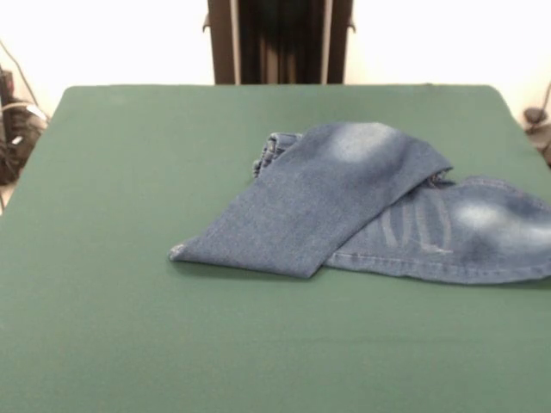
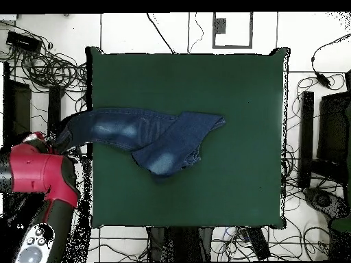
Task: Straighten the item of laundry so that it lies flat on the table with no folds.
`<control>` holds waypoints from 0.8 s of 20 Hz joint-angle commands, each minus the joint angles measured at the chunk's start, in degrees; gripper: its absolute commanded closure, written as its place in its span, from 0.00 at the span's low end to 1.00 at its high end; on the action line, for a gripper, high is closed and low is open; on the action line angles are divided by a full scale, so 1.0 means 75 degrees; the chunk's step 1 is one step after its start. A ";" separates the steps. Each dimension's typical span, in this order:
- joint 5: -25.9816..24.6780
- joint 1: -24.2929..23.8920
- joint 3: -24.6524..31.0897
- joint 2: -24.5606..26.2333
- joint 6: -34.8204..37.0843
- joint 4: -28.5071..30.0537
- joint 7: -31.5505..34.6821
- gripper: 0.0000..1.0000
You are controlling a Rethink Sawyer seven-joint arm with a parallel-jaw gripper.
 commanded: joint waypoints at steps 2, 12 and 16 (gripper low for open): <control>0.0509 0.0185 0.0958 0.0132 -0.0101 0.0091 0.2181 1.00; -0.0057 0.0430 0.0075 -0.0079 0.0443 0.0395 0.2050 0.00; -0.0498 0.0354 -0.0250 -0.0750 0.0847 0.1055 0.1295 0.00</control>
